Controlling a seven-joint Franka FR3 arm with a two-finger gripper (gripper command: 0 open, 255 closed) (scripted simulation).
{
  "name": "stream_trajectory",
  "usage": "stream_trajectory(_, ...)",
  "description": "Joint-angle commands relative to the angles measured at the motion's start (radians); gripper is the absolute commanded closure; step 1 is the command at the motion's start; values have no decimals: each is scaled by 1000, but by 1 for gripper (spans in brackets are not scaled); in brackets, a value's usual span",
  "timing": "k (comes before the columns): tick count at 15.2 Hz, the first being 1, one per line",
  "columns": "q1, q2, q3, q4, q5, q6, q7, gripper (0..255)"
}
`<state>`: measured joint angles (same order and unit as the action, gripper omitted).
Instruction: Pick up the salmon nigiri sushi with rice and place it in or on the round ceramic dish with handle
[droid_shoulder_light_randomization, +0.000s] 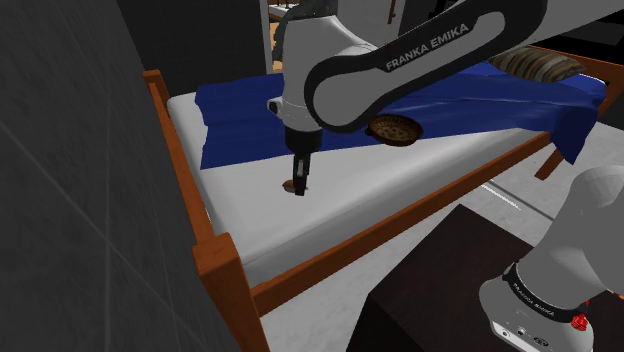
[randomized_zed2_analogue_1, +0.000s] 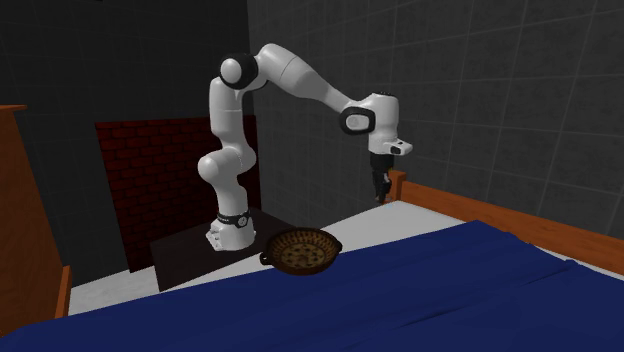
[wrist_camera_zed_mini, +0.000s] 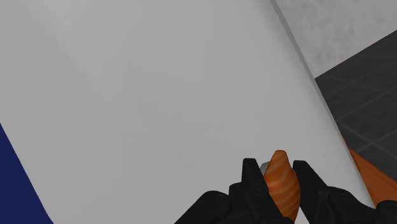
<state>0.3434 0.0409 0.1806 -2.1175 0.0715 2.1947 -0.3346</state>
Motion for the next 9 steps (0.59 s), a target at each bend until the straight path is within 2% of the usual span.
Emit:
stream_trajectory(1,0,-11,0,14,1,-25,2,255)
stream_trajectory(9,-2,-50,-1,80,5,-129,3,255)
